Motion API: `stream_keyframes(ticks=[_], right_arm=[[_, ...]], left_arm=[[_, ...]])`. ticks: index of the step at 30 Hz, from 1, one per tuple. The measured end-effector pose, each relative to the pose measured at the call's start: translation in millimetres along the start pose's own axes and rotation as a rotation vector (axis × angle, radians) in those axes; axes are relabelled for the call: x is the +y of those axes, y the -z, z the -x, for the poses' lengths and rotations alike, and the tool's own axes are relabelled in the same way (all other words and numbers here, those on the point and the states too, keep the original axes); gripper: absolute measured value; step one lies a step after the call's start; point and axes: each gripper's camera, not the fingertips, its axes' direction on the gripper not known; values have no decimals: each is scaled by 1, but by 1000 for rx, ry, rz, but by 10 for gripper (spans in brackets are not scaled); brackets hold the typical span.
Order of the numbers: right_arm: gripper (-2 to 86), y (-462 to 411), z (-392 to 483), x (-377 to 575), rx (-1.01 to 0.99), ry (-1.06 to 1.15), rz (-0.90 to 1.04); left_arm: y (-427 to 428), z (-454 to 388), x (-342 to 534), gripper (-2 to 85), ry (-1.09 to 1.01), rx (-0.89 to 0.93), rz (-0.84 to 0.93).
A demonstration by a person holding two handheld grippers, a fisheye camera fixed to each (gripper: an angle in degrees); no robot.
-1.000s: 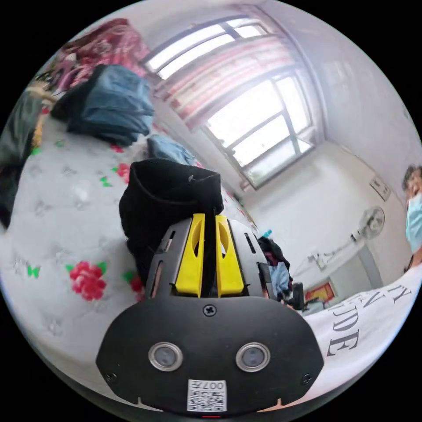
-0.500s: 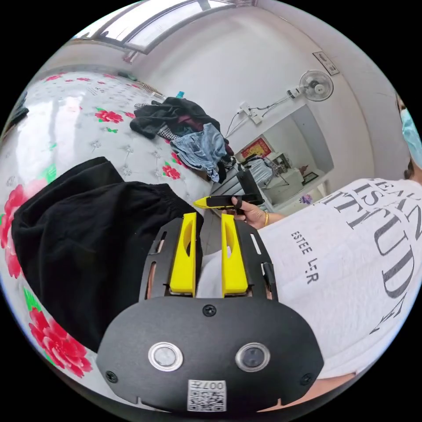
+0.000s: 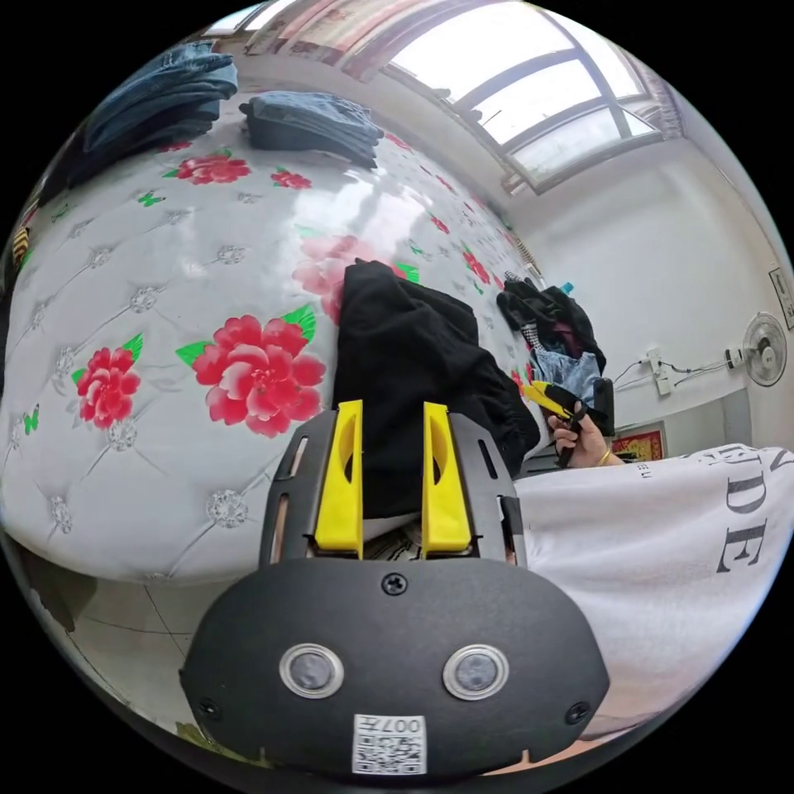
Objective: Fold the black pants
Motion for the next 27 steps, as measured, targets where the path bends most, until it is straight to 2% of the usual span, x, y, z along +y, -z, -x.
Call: stream_keyframes(ticks=[4, 7, 14, 18, 21, 27], right_arm=[[80, -36, 3, -42, 173, 56, 121], [60, -63, 3, -58, 108, 83, 278], [39, 1, 56, -84, 256, 298, 66], [65, -14, 28, -95, 313, 177, 168], [88, 11, 2, -77, 189, 81, 121], [126, 65, -72, -9, -176, -236, 94]], left_arm=[[-15, -1, -1, 111, 40, -11, -10], [-23, 1, -5, 112, 70, -11, -6], [-22, 6, -17, 115, 76, -34, -37], [-32, 17, -26, 126, 109, 17, -14], [-28, 21, -28, 133, 98, 44, -17], [-40, 41, -29, 140, 82, 105, 117]])
